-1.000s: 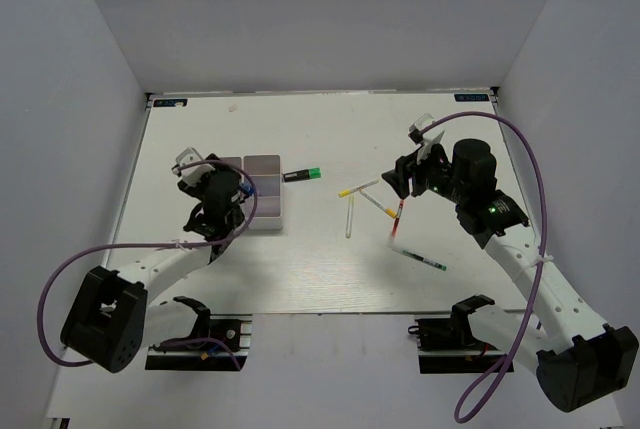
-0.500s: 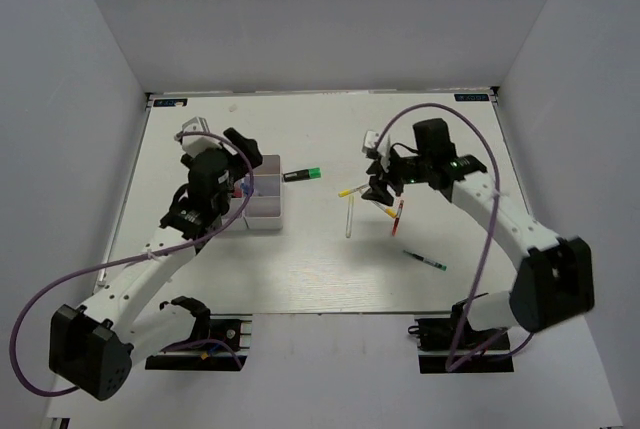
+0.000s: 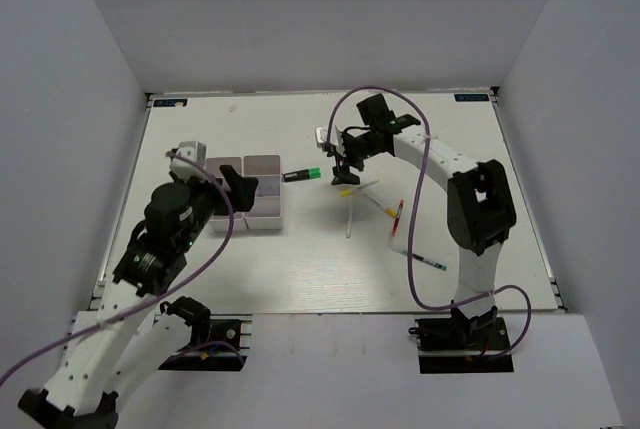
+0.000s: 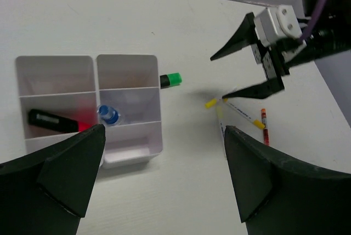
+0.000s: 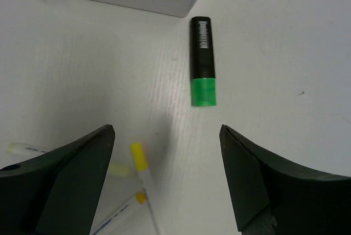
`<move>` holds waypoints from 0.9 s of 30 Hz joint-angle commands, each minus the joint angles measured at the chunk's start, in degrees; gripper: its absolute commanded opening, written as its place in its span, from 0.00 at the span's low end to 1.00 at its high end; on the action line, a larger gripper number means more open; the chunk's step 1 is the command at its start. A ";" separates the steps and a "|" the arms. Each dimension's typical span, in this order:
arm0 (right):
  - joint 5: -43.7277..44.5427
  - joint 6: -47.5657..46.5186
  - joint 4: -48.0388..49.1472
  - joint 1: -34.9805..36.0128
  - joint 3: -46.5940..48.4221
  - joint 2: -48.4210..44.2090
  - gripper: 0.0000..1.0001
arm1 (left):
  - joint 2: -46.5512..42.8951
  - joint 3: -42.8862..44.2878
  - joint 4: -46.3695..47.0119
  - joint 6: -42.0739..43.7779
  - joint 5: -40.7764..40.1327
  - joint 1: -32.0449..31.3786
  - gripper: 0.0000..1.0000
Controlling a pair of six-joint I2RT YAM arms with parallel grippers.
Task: Sort the stationery into containers
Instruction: Grab a piece of stationery with the right arm
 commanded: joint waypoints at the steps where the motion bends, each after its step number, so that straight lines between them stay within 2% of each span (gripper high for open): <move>1: 0.48 -4.52 -1.80 1.27 7.64 5.01 0.83 | -7.46 -4.24 -4.54 3.54 -2.64 0.27 0.99; 6: 4.36 -6.28 -7.95 2.95 21.25 15.57 0.78 | -13.70 -5.91 -6.22 4.59 -4.58 0.79 0.99; 12: 4.54 -4.61 -10.85 3.57 31.20 24.18 0.76 | -14.41 -5.91 -6.22 4.59 -3.87 0.79 0.99; 23: 6.12 -3.91 -10.51 3.57 32.80 28.24 0.75 | -14.94 -5.91 -6.22 5.12 -3.87 0.79 0.99; 27: 4.98 -2.76 -11.47 3.39 36.40 30.43 0.74 | -15.46 -5.91 -6.22 5.12 -3.87 0.79 0.99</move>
